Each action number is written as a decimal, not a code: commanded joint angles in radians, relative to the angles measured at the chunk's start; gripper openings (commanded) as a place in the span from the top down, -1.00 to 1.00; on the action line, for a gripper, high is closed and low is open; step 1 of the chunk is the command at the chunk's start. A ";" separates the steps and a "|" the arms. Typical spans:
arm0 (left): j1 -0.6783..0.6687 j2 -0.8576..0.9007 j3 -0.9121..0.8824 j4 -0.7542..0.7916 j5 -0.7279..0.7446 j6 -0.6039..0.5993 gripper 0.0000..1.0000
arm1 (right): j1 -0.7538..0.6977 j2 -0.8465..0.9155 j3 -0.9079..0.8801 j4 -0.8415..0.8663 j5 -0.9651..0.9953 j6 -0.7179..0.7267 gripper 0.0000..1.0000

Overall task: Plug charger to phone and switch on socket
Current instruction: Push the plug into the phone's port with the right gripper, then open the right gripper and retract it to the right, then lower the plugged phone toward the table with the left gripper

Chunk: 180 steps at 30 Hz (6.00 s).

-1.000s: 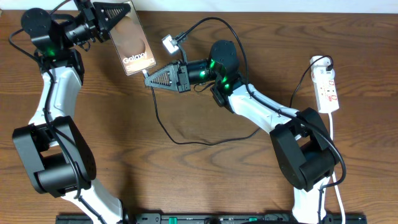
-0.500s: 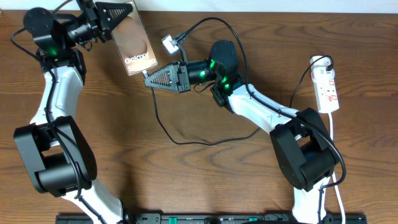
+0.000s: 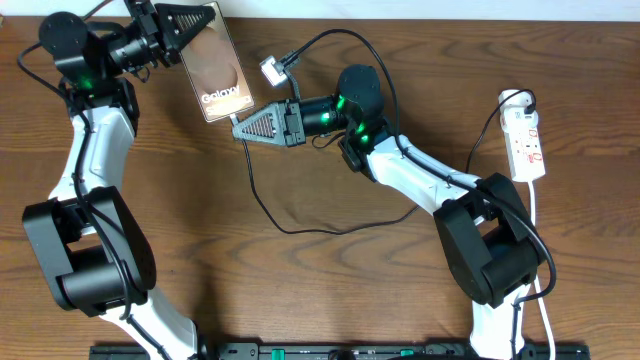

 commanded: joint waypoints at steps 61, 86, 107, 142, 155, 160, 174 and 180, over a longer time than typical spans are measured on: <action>0.126 -0.024 0.001 -0.001 0.156 0.074 0.85 | -0.150 -0.056 0.012 -0.955 0.385 -0.517 -0.99; -0.035 -0.024 -0.533 -0.328 -0.264 0.595 0.85 | -0.180 -0.710 0.012 -1.680 1.223 -0.789 -0.98; -0.047 -0.024 -0.539 -0.787 -0.621 0.845 0.86 | -0.180 -0.709 0.012 -1.662 1.209 -0.790 -0.99; -0.047 -0.024 -0.539 -0.995 -0.786 0.847 -0.70 | -0.180 -0.677 0.012 -1.656 1.208 -0.790 -0.99; -0.047 -0.024 -0.539 -1.087 -0.887 0.860 -0.84 | -0.180 -0.677 0.012 -1.658 1.208 -0.789 -0.99; -0.047 -0.024 -0.539 -1.121 -0.915 0.860 -0.84 | -0.180 -0.677 0.012 -1.659 1.208 -0.790 -0.99; -0.047 -0.024 -0.539 -1.209 -1.010 0.860 -0.85 | -0.180 -0.677 0.012 -1.659 1.208 -0.790 -0.98; -0.047 -0.024 -0.539 -1.217 -1.010 0.861 -0.84 | -0.180 -0.677 0.012 -1.659 1.209 -0.790 -0.99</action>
